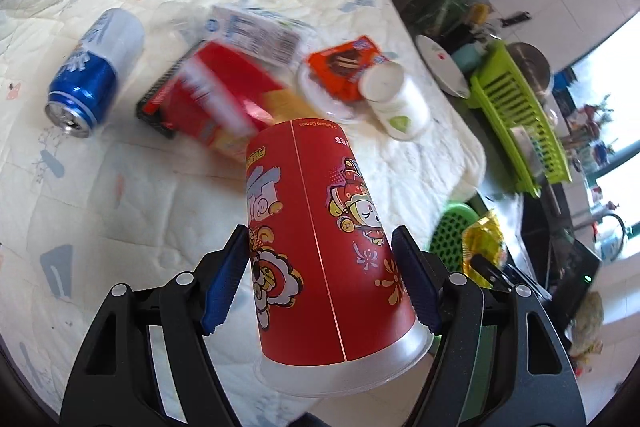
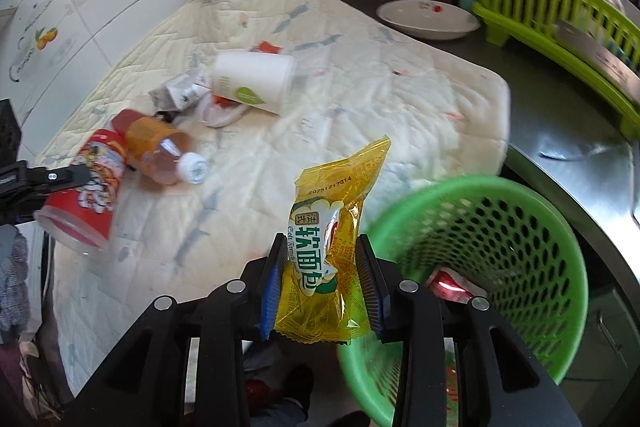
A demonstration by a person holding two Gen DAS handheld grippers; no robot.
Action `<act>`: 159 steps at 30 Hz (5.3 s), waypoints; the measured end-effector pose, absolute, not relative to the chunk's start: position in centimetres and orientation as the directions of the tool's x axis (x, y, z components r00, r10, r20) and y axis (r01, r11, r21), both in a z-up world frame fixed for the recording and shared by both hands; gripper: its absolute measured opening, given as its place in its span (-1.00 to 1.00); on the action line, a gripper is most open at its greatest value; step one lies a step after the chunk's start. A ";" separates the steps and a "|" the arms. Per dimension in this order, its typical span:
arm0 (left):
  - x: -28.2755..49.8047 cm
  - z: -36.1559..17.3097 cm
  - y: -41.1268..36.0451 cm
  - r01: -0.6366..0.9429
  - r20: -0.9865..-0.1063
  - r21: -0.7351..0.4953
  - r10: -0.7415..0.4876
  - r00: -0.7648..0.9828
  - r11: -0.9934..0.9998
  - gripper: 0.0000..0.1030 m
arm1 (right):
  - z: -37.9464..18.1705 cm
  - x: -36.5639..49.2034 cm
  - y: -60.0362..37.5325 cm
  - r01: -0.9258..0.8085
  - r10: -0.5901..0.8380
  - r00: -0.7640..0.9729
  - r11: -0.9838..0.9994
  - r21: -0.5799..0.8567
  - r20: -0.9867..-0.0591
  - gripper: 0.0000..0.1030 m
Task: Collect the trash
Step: 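Drop the bag into the green basket with the right gripper while the left gripper grasps the red paper cup, then carry the red paper cup over the green basket and release it with the left gripper, then move the right gripper to the juice bottle and grasp it, then lift the juice bottle with the right gripper while the left gripper grasps the blue-white can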
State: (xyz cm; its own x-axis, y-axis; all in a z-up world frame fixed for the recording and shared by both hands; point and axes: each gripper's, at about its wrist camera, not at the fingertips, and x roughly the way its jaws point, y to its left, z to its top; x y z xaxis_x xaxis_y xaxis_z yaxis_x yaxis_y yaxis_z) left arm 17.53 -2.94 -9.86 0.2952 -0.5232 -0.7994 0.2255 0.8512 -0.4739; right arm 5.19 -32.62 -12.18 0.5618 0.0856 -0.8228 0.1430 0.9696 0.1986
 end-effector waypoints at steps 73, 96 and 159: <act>8.5 -8.7 -21.8 0.587 -0.794 -0.294 -0.534 0.289 0.754 0.61 | -8.7 -8.5 -39.4 0.345 -0.067 0.643 0.914 0.211 -0.763 0.39; 13.6 -7.4 -1.9 0.251 -0.786 -0.259 -0.354 0.507 0.933 0.61 | -7.8 3.4 -27.6 -0.013 0.150 0.626 0.983 0.182 -0.765 0.45; 29.0 -11.6 9.7 0.099 -0.853 -0.141 -0.172 0.494 0.985 0.61 | -12.7 23.0 -9.3 -0.531 0.229 0.444 0.846 -0.048 -0.866 0.42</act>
State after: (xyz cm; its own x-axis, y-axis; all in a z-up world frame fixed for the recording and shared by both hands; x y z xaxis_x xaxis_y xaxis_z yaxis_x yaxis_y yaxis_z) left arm 29.05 9.73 -11.65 0.4936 -0.1718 -0.8526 0.0986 0.9850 -0.1414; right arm 23.00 -9.34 -12.67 0.4439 0.2293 -0.8663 -0.5308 0.8461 -0.0480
